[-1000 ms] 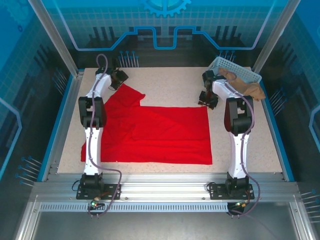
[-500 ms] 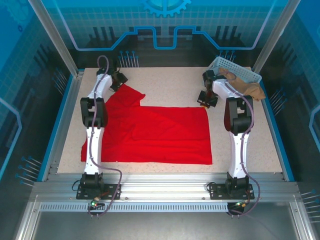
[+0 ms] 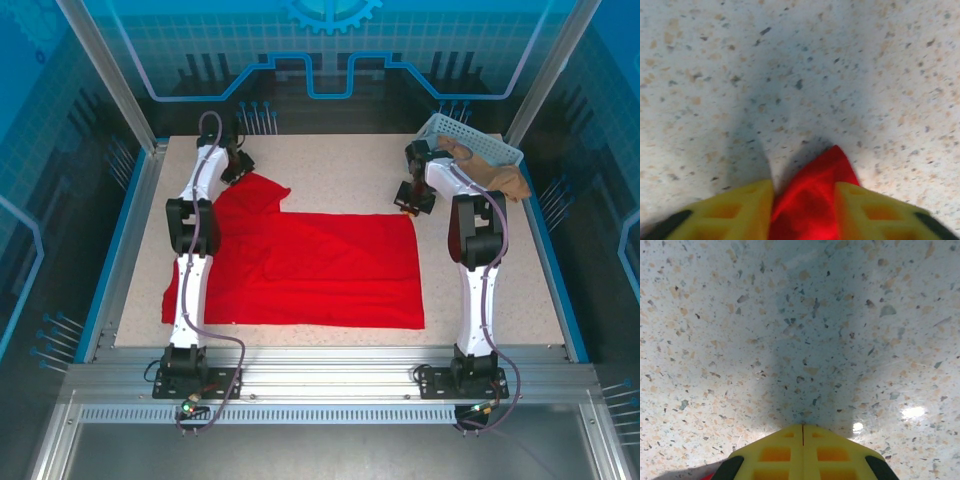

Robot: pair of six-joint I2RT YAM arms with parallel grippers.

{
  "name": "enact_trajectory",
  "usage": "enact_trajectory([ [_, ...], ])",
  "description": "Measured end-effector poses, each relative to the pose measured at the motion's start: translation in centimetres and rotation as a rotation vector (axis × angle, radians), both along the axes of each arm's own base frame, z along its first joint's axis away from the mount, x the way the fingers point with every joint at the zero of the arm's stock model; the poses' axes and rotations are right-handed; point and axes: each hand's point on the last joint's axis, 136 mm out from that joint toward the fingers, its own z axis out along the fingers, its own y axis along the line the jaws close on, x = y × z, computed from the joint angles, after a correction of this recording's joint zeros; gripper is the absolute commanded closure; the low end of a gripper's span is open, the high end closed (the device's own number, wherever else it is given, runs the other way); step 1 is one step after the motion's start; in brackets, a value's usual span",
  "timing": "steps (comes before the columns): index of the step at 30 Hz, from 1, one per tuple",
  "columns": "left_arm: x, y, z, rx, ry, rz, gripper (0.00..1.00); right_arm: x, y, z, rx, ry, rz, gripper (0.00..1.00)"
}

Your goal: Fold and stack the t-shirts

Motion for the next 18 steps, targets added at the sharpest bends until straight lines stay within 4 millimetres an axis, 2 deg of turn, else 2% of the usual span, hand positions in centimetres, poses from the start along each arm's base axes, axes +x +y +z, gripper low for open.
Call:
enact_trajectory([
  [3, -0.7, 0.5, -0.3, 0.002, 0.032, 0.020, 1.00, 0.0, 0.0, 0.0, 0.004, -0.001, 0.000, 0.99],
  [11, -0.9, 0.4, 0.1, -0.001, 0.033, 0.022, 1.00, 0.0, 0.1, 0.0, 0.009, -0.007, 0.002, 1.00],
  [14, -2.1, -0.1, 0.4, 0.004, 0.062, 0.000, 1.00, 0.2, 0.3, 0.1, 0.021, -0.016, 0.011, 1.00],
  [18, -3.8, -0.7, 2.7, 0.008, 0.063, -0.020, 1.00, 0.2, 0.6, 0.4, 0.032, -0.025, 0.025, 1.00],
])
